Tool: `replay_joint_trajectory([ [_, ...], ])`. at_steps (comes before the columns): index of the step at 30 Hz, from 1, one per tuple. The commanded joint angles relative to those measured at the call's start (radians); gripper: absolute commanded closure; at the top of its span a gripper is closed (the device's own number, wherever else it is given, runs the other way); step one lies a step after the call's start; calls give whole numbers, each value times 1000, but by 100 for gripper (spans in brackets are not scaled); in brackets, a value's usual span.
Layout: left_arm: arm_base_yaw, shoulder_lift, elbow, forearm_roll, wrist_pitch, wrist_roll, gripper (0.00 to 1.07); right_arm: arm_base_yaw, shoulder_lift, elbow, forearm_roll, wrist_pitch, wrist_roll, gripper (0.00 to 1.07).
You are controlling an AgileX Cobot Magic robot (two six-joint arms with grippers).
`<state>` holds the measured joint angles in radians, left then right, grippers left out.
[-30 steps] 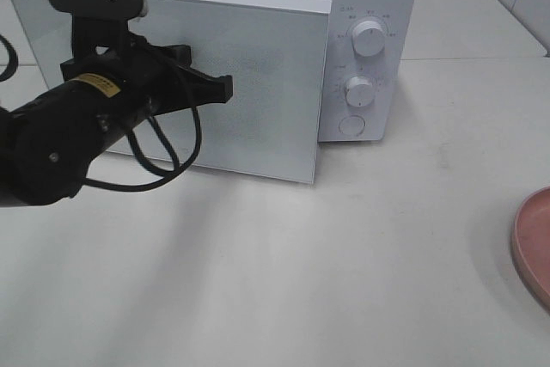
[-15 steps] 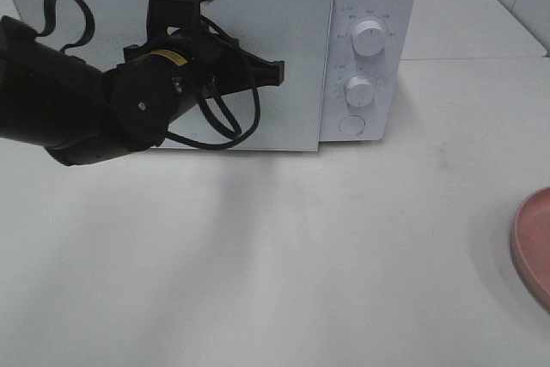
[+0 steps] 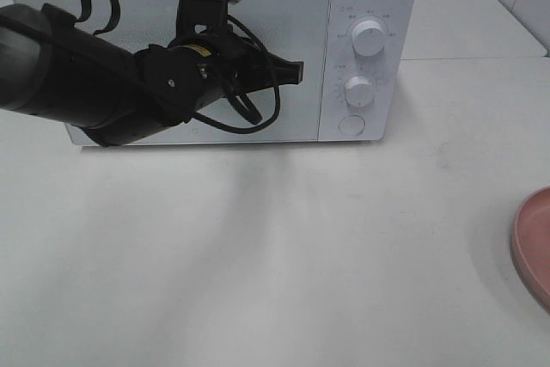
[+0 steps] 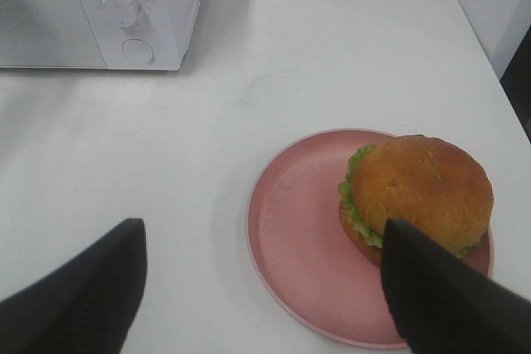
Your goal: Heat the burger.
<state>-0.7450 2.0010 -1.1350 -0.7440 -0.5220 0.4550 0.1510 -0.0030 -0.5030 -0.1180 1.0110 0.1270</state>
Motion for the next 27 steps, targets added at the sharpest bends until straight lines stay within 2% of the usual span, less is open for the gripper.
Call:
replay_joint_trajectory([
  [1, 43, -1, -27, -24, -82, 6, 107, -6, -30, 3, 2, -11, -13, 31],
  [8, 16, -47, 9, -20, 40, 22, 107, -6, -30, 3, 2, -11, -13, 31],
  [16, -63, -151, 132, -21, 83, 45, 107, -6, -30, 3, 2, -11, -13, 31],
  [18, -74, -176, 160, -21, 127, 45, 103, -6, -30, 3, 2, -11, -13, 31],
  [19, -75, -186, 173, -22, 156, 45, 99, -6, -30, 3, 2, -11, -13, 31],
  [20, -75, -208, 194, -22, 251, 45, 84, -6, -30, 3, 2, -11, -13, 31],
  [21, -75, -208, 194, -22, 251, 45, 84, -6, -30, 3, 2, -11, -13, 31],
  [22, -73, -224, 208, -21, 341, 48, 56, -6, -30, 3, 2, -11, -13, 31],
  [23, -73, -224, 208, -21, 341, 48, 56, -6, -30, 3, 2, -11, -13, 31],
  [24, -70, -231, 213, -21, 385, 48, 40, -6, -30, 3, 2, -11, -13, 31],
  [25, -64, -239, 216, -12, 477, 48, 14, -6, -30, 3, 2, -11, -13, 31],
  [26, -64, -239, 216, -12, 477, 48, 14, -6, -30, 3, 2, -11, -13, 31],
  [27, -51, -240, 216, 10, 596, 48, 5, -6, -30, 3, 2, -11, -13, 31],
])
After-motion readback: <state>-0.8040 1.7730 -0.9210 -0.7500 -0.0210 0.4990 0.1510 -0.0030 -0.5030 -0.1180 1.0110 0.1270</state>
